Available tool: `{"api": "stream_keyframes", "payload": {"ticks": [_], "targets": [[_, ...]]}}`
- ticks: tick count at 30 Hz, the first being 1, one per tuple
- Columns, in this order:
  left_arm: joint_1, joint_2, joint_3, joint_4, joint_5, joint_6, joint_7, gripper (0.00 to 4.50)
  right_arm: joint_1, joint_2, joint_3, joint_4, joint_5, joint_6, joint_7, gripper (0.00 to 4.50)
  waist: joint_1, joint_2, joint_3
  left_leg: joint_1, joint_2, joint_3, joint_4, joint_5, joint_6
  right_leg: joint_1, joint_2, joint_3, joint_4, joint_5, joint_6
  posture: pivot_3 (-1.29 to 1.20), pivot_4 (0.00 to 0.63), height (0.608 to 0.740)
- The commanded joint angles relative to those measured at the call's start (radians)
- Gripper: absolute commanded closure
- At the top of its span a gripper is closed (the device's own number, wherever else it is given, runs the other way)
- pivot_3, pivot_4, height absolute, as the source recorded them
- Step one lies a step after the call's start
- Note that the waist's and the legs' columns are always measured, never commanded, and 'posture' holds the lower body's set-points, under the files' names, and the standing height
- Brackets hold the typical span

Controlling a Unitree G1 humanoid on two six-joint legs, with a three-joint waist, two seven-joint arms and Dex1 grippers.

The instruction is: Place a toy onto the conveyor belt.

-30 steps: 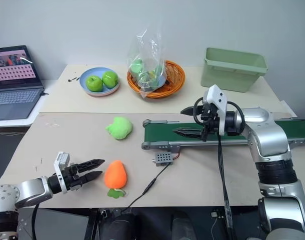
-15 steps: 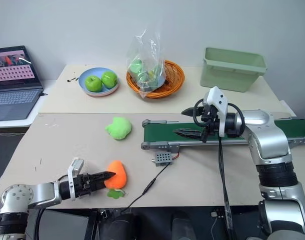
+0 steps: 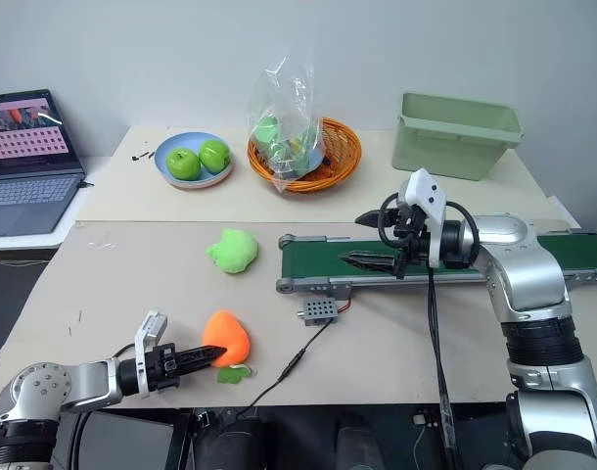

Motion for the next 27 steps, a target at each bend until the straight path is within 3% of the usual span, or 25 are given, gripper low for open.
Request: {"api": "stream_keyframes", "payload": {"ticks": [1, 8, 11, 17, 22, 27], "targets": [[-0.054, 0.032, 0.095, -0.119, -0.055, -0.061, -0.066, 3.5, -0.031, -0.009, -0.026, -0.009, 0.016, -0.012, 0.004, 0.0, 0.001, 0.0, 0.0, 0.0, 0.0, 0.0, 0.0, 0.0, 0.0, 0.0, 0.0, 0.0, 0.0, 0.0, 0.0, 0.0, 0.15, 0.74], [-0.268, 0.002, 0.06, -0.236, 0.254, -0.496, -0.053, 3.5, -0.052, 0.001, -0.011, 0.016, 0.007, -0.024, 0.013, 0.0, 0.004, 0.0, 0.0, -0.001, 0.0, 0.001, 0.0, 0.0, 0.0, 0.001, 0.0, 0.0, -0.002, 0.0, 0.0, 0.0, 0.15, 0.74], [-0.346, 0.035, -0.074, -0.256, 0.508, -0.712, -0.065, 3.5, -0.059, 0.002, -0.008, 0.023, 0.005, -0.027, 0.016, 0.0, 0.007, 0.0, 0.0, -0.002, 0.0, 0.004, 0.0, 0.0, 0.0, 0.001, 0.0, -0.001, -0.004, 0.0, 0.0, 0.0, 0.15, 0.74], [-0.282, 0.183, -0.355, -0.141, 1.157, -1.447, -0.066, 3.5, -0.048, -0.001, -0.011, 0.017, 0.006, -0.028, 0.014, 0.0, -0.007, 0.0, 0.0, -0.002, 0.0, 0.008, -0.01, 0.0, 0.0, -0.001, 0.0, 0.0, -0.013, 0.002, 0.0, 0.0, 0.15, 0.74], [-0.258, 0.246, -0.398, 0.005, 1.45, -1.888, 0.068, 3.5, -0.04, -0.003, -0.015, 0.01, 0.008, -0.024, 0.009, 0.0, 0.003, 0.0, 0.0, -0.011, 0.001, 0.008, -0.007, 0.0, 0.0, -0.009, 0.0, -0.001, -0.012, 0.003, 0.0, 0.0, 0.15, 0.74], [-0.273, 0.286, -0.399, 0.109, 1.718, -2.114, 0.282, 3.5, -0.04, -0.002, -0.013, 0.01, 0.008, -0.023, 0.007, 0.0, 0.007, 0.0, 0.0, -0.014, 0.0, 0.008, -0.005, 0.001, 0.0, -0.011, 0.0, -0.001, -0.011, 0.004, 0.0, 0.0, 0.15, 0.74]]}}
